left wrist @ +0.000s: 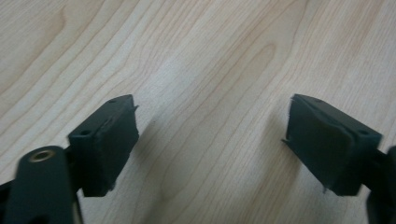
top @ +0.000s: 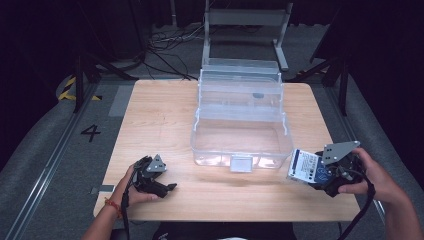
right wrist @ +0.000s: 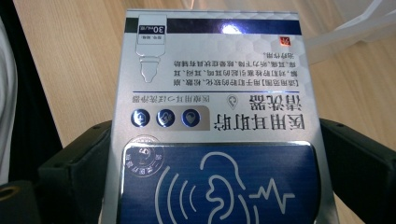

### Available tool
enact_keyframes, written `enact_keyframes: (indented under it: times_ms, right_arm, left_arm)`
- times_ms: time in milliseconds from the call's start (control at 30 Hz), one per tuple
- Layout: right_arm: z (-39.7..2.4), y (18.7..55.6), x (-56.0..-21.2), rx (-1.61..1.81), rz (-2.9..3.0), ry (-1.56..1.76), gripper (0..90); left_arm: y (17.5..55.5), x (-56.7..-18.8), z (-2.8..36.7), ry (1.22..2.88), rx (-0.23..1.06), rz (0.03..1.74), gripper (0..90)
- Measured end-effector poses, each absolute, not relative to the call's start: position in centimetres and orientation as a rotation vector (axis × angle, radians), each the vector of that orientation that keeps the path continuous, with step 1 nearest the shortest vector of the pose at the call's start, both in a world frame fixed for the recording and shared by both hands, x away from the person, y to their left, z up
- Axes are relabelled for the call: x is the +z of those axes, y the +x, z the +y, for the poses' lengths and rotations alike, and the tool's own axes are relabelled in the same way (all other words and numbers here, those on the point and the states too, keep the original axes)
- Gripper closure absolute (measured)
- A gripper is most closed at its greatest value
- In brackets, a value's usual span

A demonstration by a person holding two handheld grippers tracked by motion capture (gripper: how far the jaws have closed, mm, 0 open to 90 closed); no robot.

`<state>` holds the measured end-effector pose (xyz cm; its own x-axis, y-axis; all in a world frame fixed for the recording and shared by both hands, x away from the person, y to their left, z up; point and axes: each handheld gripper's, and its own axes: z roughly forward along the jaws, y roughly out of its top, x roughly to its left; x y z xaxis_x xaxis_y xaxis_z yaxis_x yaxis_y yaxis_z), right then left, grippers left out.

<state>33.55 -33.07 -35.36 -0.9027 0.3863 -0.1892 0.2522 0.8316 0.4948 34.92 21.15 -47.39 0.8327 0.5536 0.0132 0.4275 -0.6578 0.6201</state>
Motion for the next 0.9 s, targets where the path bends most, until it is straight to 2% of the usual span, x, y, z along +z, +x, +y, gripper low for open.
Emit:
enact_keyframes:
  times_ms: [367, 900]
  right_arm:
    - [-32.6, 33.8, -32.8, 0.717, 2.697, 0.425, 5.4]
    - [-29.8, 35.7, -29.5, 0.703, 2.64, 0.332, 5.4]
  left_arm:
    - [34.9, -48.2, 21.9, 2.299, 0.269, 0.718, 14.0]
    - [34.8, -48.2, 21.9, 2.3, 0.27, 0.726, 13.9]
